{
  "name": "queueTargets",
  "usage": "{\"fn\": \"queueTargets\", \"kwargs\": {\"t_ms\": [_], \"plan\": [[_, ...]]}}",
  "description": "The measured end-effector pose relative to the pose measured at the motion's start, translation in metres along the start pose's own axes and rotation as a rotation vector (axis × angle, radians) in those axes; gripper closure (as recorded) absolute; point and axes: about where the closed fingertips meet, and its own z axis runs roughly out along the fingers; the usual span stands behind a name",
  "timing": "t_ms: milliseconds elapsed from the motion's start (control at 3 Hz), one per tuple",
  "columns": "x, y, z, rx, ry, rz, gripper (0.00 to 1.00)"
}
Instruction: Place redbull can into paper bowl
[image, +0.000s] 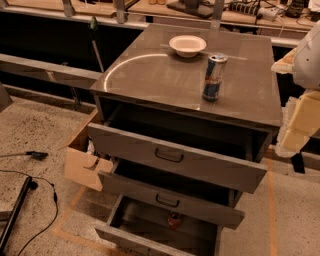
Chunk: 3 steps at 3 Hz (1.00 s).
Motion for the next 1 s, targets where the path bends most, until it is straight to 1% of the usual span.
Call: {"fn": "queueTargets", "kwargs": {"t_ms": [333,667,1000], "plan": [[0.000,0.000,0.000,0.000,0.000,0.000,0.00],[0.009,-0.011,0.003,0.011,-0.099,0.047,0.00],[0.035,-0.046,0.011,0.075,-0.303,0.139,0.00]]}}
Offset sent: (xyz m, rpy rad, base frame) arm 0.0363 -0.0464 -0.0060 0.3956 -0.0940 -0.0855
